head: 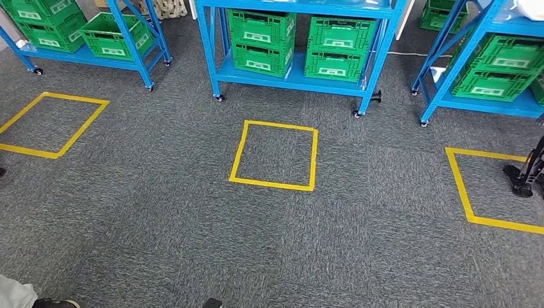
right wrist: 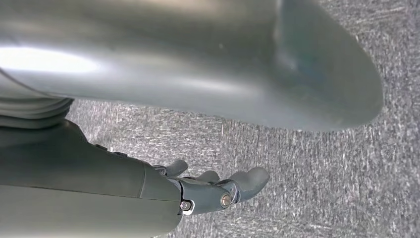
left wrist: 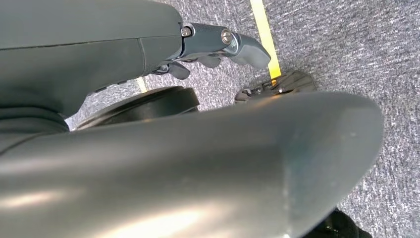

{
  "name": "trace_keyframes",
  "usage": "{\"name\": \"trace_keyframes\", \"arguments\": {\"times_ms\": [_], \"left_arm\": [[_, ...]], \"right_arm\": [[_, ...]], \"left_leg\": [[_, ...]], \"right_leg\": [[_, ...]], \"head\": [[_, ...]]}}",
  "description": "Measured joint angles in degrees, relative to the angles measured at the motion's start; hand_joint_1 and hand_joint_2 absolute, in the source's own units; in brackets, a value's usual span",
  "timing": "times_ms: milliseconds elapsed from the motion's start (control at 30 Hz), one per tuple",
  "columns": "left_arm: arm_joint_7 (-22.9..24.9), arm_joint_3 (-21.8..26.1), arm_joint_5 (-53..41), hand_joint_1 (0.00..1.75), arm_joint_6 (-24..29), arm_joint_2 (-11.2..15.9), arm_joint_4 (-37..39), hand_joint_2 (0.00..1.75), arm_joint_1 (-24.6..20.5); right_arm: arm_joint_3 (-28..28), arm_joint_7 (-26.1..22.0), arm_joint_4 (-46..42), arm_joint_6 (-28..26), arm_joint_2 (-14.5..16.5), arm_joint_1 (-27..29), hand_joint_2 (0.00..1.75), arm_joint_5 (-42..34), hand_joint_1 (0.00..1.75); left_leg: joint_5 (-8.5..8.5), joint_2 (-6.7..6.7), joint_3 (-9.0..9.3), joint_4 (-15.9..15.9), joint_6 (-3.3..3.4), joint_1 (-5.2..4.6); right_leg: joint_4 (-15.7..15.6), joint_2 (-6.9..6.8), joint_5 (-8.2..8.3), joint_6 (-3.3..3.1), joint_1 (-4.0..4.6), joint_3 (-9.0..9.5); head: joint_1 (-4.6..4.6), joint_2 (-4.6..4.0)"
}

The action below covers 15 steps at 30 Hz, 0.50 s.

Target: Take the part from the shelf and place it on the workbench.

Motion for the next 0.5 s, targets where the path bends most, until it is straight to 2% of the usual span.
{"name": "trace_keyframes", "arguments": {"times_ms": [67, 100, 133, 167, 233, 267, 300, 333, 367, 400, 433, 467, 500], "left_arm": [[0.3, 0.0, 0.0, 0.00, 0.0, 0.0, 0.0, 0.00, -0.1], [0.4, 0.0, 0.0, 0.00, 0.0, 0.0, 0.0, 0.00, -0.1], [0.5, 0.0, 0.0, 0.00, 0.0, 0.0, -0.1, 0.00, -0.1], [0.5, 0.0, 0.0, 0.00, 0.0, 0.0, -0.1, 0.00, -0.1], [0.6, 0.0, 0.0, 0.00, 0.0, 0.1, -0.1, 0.00, 0.0], [0.7, 0.0, 0.0, 0.00, 0.0, 0.1, -0.1, 0.00, 0.1], [0.7, 0.0, 0.0, 0.00, 0.0, 0.2, -0.1, 0.00, 0.2], [0.8, 0.1, 0.0, 0.00, 0.0, 0.2, -0.1, 0.00, 0.2], [0.8, 0.1, 0.0, 0.00, 0.0, 0.2, -0.1, 0.00, 0.3], [0.9, 0.1, 0.0, 0.00, 0.0, 0.3, 0.0, 0.00, 0.4], [0.9, 0.2, 0.0, 0.00, 0.0, 0.3, 0.0, 0.00, 0.4], [0.9, 0.3, 0.0, 0.00, 0.0, 0.3, 0.0, 0.00, 0.5], [1.0, 0.4, 0.0, 0.00, 0.0, 0.4, 0.0, 0.00, 0.5]], "right_arm": [[0.0, 0.2, 0.0, 0.0, 0.0, 0.1, 0.00, 0.1, 0.00], [0.0, 0.3, 0.0, 0.0, 0.0, 0.2, 0.00, 0.1, 0.00], [0.0, 0.3, 0.0, 0.0, 0.0, 0.3, 0.00, 0.1, 0.00], [0.0, 0.3, 0.0, -0.1, 0.0, 0.3, 0.00, 0.2, 0.00], [0.0, 0.3, 0.0, -0.1, 0.0, 0.4, 0.00, 0.3, 0.00], [0.0, 0.3, 0.0, -0.1, 0.0, 0.5, 0.00, 0.3, 0.00], [0.0, 0.3, 0.0, 0.0, 0.0, 0.6, 0.00, 0.4, 0.00], [0.0, 0.3, 0.0, 0.0, 0.0, 0.7, 0.00, 0.4, 0.00], [0.0, 0.4, 0.0, 0.0, 0.1, 0.7, 0.00, 0.5, 0.00], [0.0, 0.4, 0.0, 0.0, 0.1, 0.8, 0.00, 0.5, 0.00], [0.0, 0.5, 0.0, 0.0, 0.1, 0.7, 0.00, 0.6, 0.00], [0.1, 0.5, 0.0, 0.0, 0.1, 0.6, 0.00, 0.7, 0.00], [0.1, 0.5, 0.0, 0.0, 0.1, 0.5, 0.00, 0.8, 0.00]], "left_leg": [[-0.47, 0.06, 0.48, -0.1, -0.55, 0.02], [-0.71, 0.04, 0.38, 0.7, -0.80, 0.03], [-1.43, 0.01, -0.50, 2.8, -1.06, 0.04], [-2.53, -0.08, -2.28, 6.3, -1.27, 0.14], [-4.91, -0.14, -7.80, 14.7, -1.65, 0.18], [-4.78, -0.15, -10.15, 17.3, -1.75, 0.20], [-3.33, -0.15, -11.62, 17.8, -1.80, 0.21], [-0.61, -0.15, -11.92, 15.8, -1.78, 0.22], [2.94, -0.15, -11.27, 11.9, -1.71, 0.23], [5.55, -0.19, -10.26, 8.1, -1.61, 0.14], [7.03, -0.25, -9.25, 5.0, -1.39, 0.00], [7.28, -0.30, -8.52, 3.3, -1.09, -0.15], [6.31, -0.37, -8.05, 3.1, -0.67, -0.30]], "right_leg": [[-0.4, 0.19, -0.42, -0.65, -0.09, 0.54], [-0.6, 0.28, -0.49, -1.07, -0.24, 1.09], [-0.8, 0.32, -0.63, -1.47, -0.43, 1.82], [-0.9, 0.31, -0.93, -1.82, -0.55, 2.59], [-0.9, 0.30, -2.17, -2.12, -0.57, 4.18], [-0.9, 0.39, -2.91, -2.10, -0.59, 5.05], [-0.9, 0.53, -3.69, -2.01, -0.64, 6.01], [-0.9, 0.68, -4.53, -1.87, -0.72, 7.09], [-1.0, 0.82, -5.45, -1.69, -0.82, 8.24], [-1.0, 0.95, -6.41, -1.42, -0.83, 9.21], [-1.1, 1.07, -7.32, -1.07, -0.81, 10.02], [-1.5, 1.13, -8.06, -0.67, -0.79, 10.72], [-1.8, 1.17, -8.33, -0.21, -0.75, 11.38]], "head": [[-0.02, 0.00], [-0.08, 0.00], [-0.20, 0.00], [-0.33, 0.00], [-0.56, 0.00], [-0.61, 0.00], [-0.65, 0.00], [-0.68, 0.00], [-0.69, 0.00], [-0.69, 0.00], [-0.74, 0.00], [-0.72, 0.00], [-0.74, 0.00]]}}
